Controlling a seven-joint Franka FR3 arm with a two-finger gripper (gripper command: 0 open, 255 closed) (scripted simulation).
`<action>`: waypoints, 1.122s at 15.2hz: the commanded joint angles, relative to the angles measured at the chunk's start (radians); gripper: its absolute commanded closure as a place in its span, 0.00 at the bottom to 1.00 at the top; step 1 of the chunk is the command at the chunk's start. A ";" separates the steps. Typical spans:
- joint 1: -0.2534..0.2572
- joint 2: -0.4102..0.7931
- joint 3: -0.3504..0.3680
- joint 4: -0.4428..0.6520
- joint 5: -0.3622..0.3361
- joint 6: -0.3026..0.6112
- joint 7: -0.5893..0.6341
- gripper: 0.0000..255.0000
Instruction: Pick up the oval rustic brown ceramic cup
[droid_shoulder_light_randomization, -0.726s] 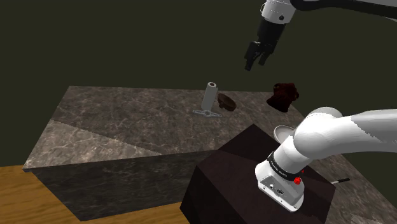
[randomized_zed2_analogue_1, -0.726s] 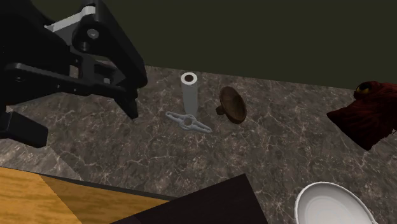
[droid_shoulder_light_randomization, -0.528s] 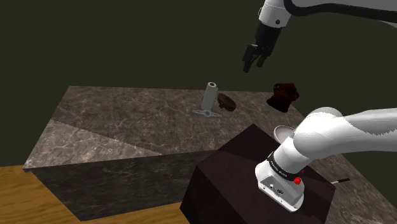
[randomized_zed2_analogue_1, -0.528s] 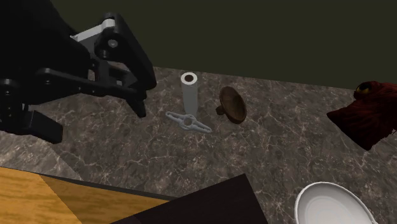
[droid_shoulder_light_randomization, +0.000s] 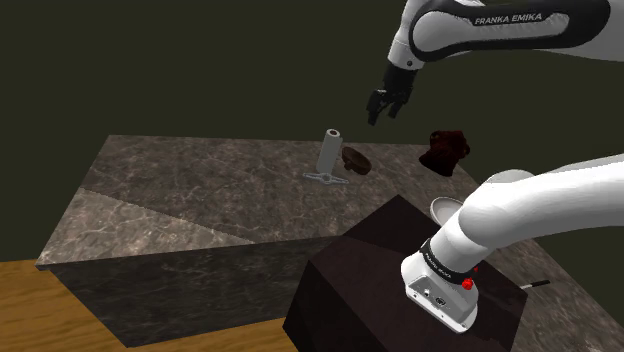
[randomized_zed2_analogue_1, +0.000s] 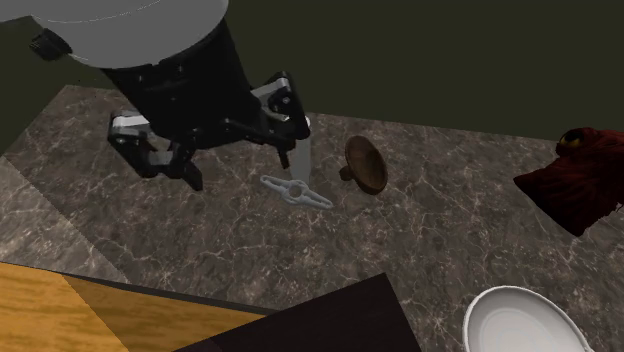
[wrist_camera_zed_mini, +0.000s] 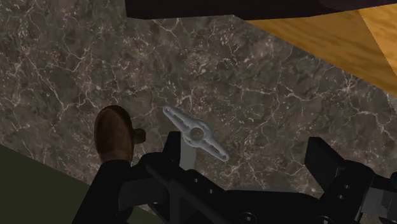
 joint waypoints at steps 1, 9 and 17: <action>-0.011 0.044 -0.013 -0.029 -0.009 0.077 0.002 0.00; -0.061 0.308 -0.085 -0.024 -0.044 0.351 -0.024 0.00; -0.099 0.617 -0.147 0.070 -0.020 0.580 -0.073 0.00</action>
